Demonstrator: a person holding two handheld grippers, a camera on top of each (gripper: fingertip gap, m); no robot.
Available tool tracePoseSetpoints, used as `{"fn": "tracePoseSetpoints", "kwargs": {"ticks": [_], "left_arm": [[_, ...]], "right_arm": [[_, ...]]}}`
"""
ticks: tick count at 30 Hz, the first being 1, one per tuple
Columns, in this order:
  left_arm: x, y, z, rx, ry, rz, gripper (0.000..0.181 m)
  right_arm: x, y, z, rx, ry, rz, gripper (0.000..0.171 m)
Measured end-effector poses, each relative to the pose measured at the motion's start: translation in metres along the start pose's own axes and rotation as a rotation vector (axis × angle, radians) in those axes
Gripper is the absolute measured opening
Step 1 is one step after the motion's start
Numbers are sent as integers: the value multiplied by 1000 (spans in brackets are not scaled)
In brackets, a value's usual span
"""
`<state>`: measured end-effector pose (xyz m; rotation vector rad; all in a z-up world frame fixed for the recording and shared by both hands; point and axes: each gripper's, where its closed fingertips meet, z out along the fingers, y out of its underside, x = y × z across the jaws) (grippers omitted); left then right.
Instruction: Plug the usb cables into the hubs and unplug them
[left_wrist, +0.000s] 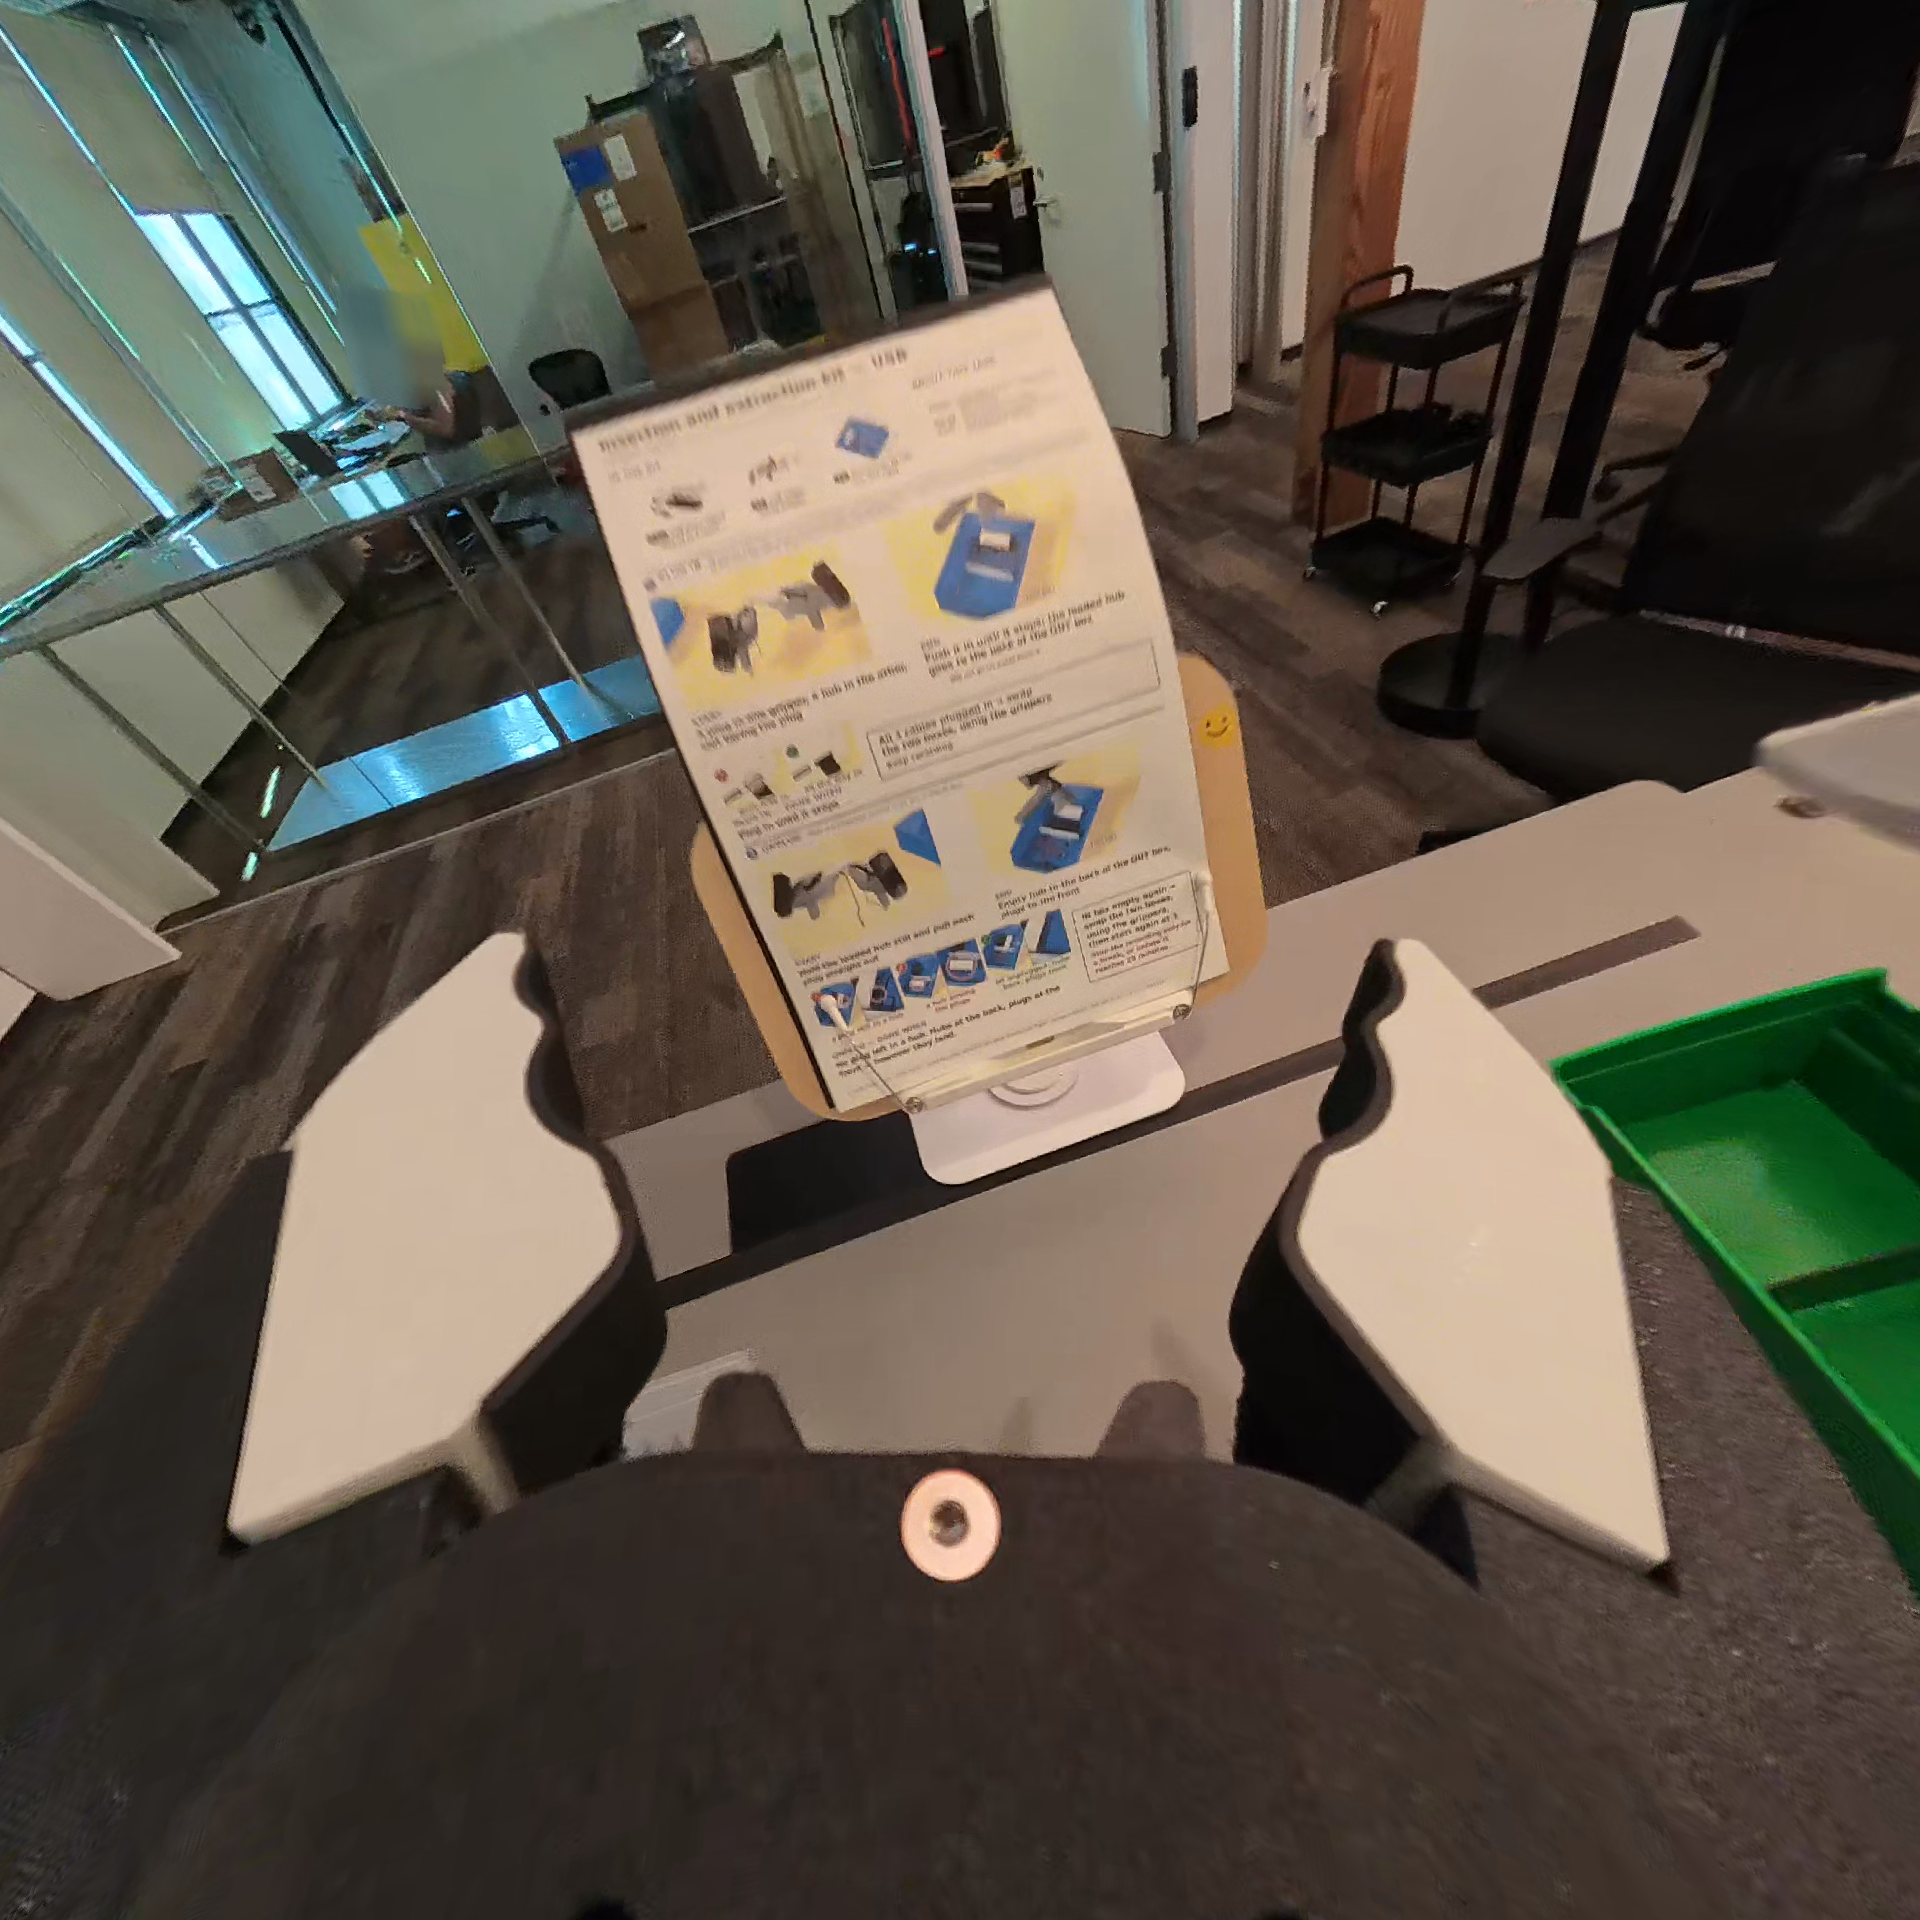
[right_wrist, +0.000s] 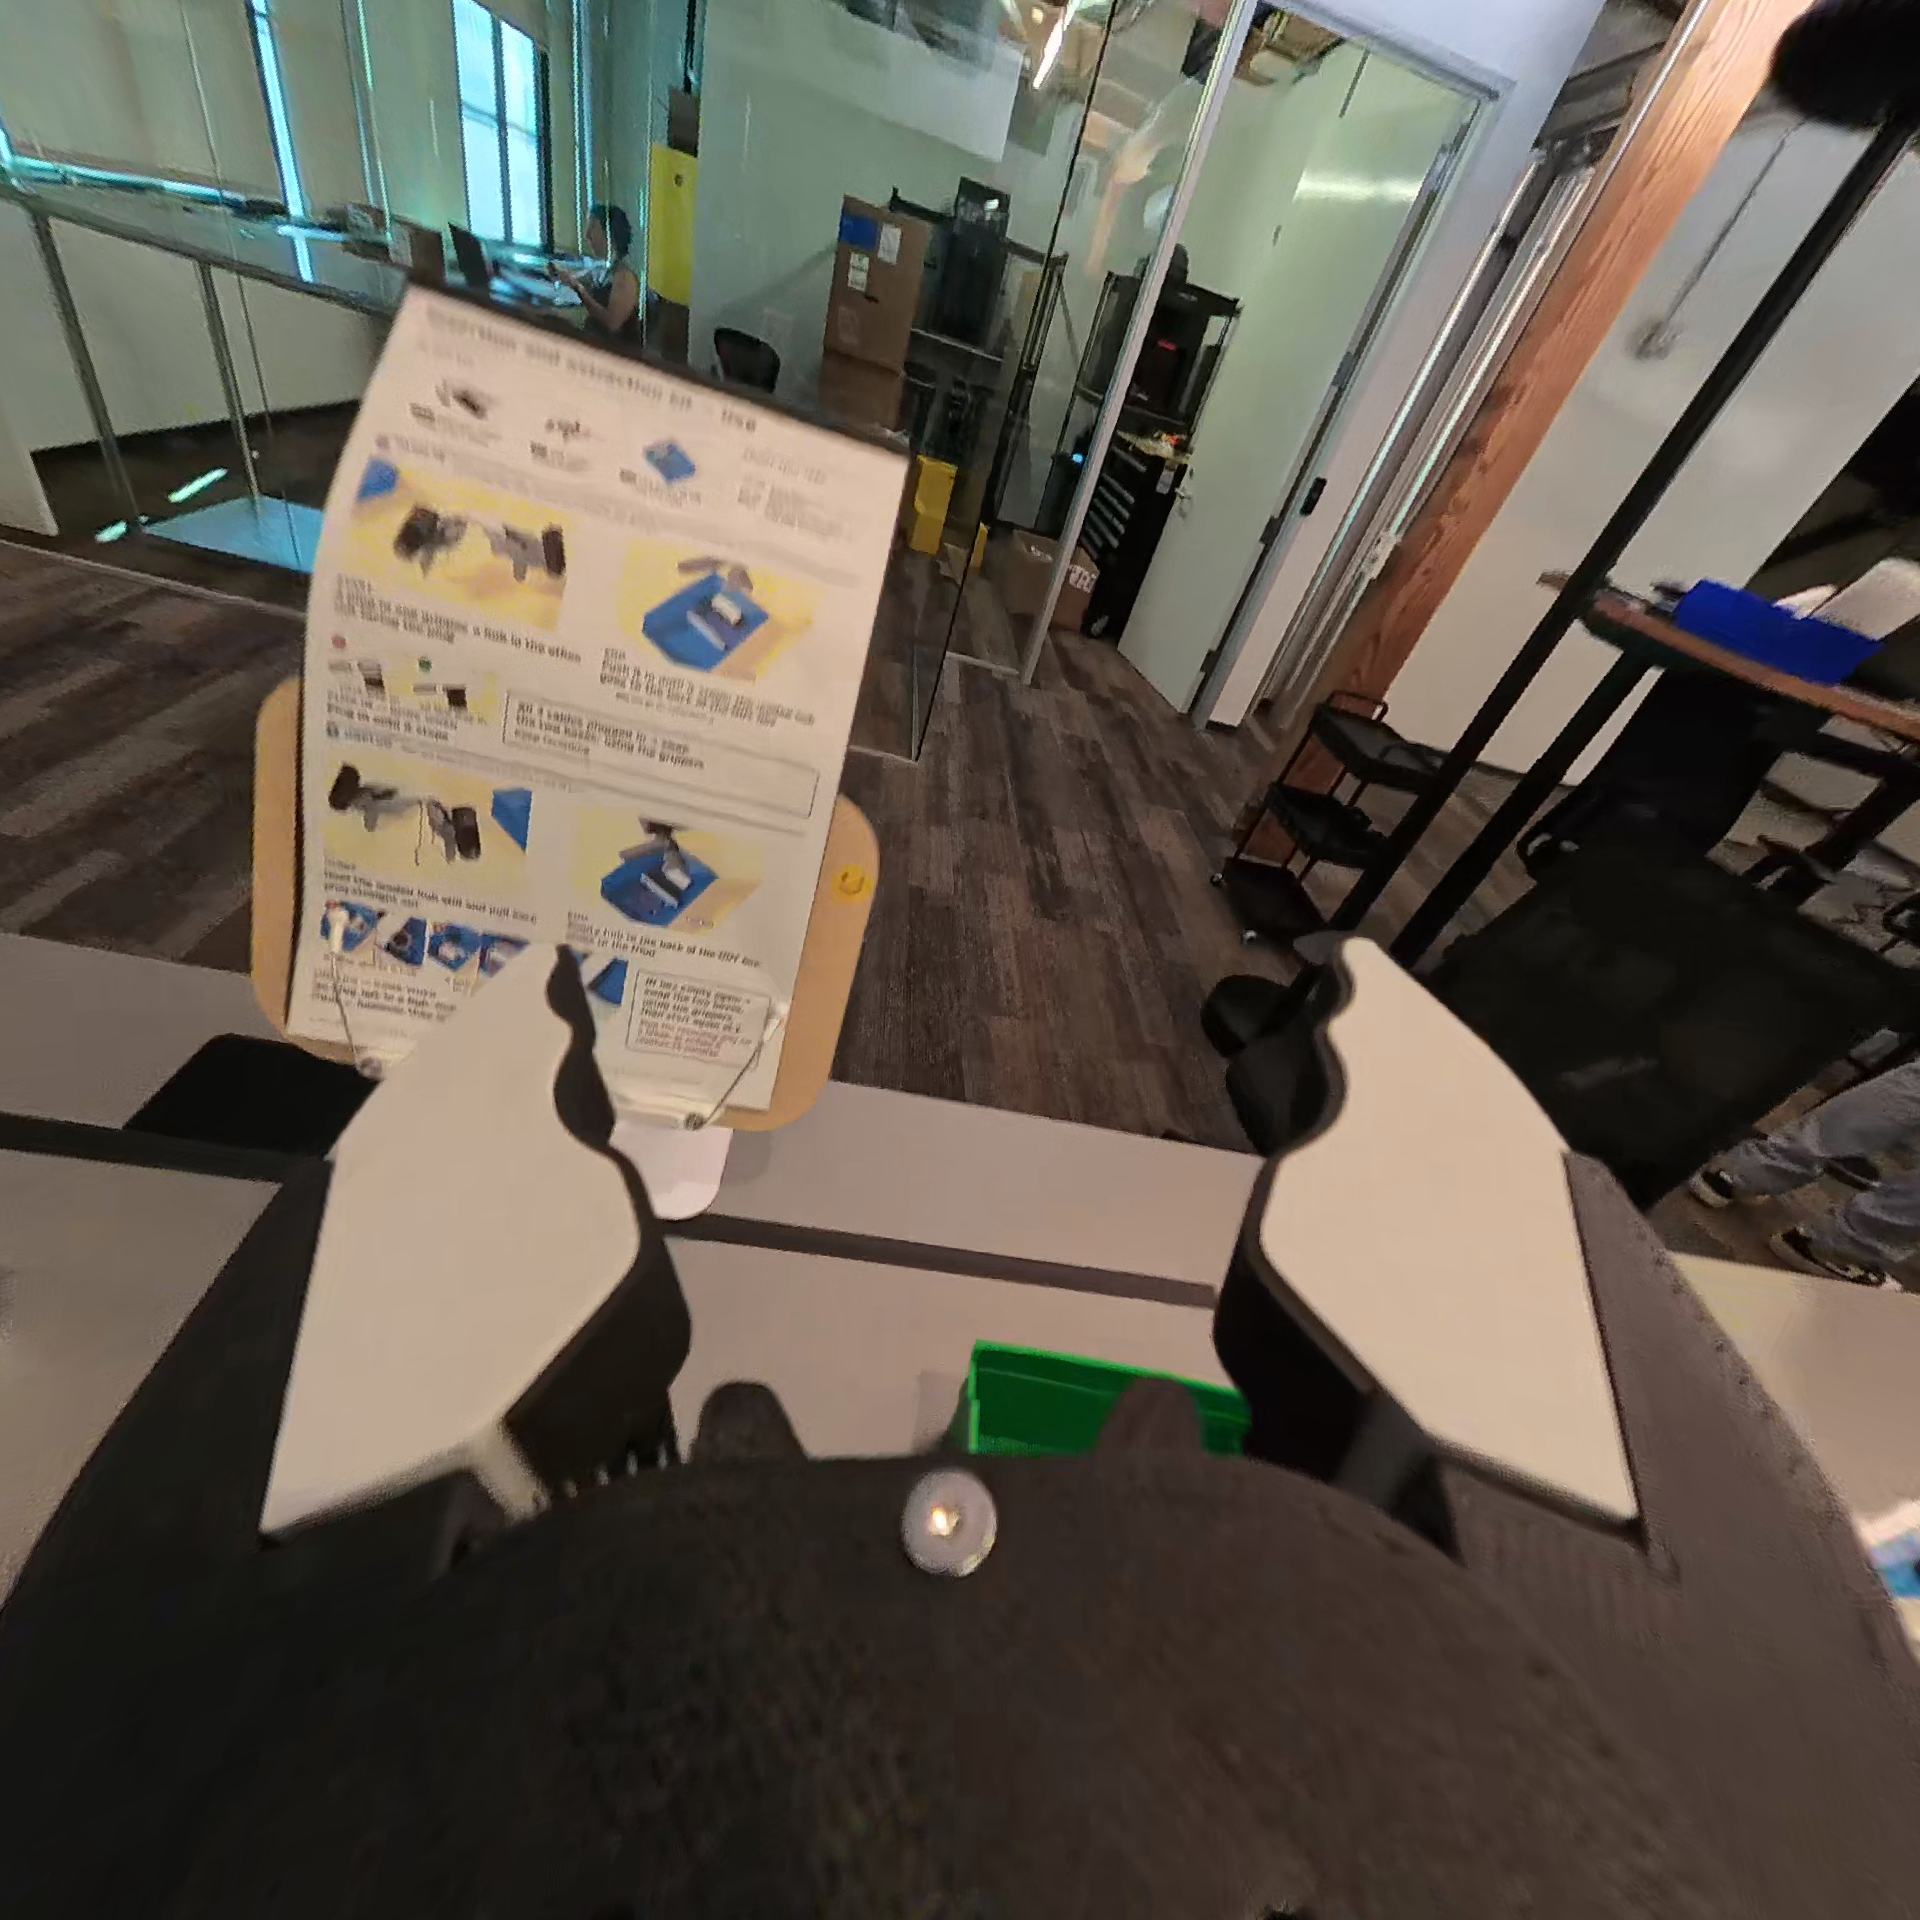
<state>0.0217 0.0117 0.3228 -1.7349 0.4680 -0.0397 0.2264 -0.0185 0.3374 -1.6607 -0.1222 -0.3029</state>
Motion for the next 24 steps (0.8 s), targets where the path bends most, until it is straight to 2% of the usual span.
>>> {"fn": "tracePoseSetpoints", "kwargs": {"ticks": [4, 8, 12, 16, 20, 24], "left_arm": [[22, 82, 48, -38, 10, -41, 145], [44, 193, 88, -176, 25, -105, 145], [49, 310, 113, -332, -26, -169, 145], [56, 395, 116, -434, -71, -272, 145], [62, 445, 113, -503, -113, -318, 145], [71, 464, 111, -565, -107, -323, 145]], "right_arm": [[-44, 93, 42, -135, -50, 42, 135], [-86, 201, 73, -278, -107, 88, 135], [-122, 314, 81, -449, -131, 116, 135], [-154, 406, 71, -624, -151, 117, 135], [-176, 459, 58, -730, -153, 140, 135], [-185, 465, 55, -721, -153, 222, 136]]}}
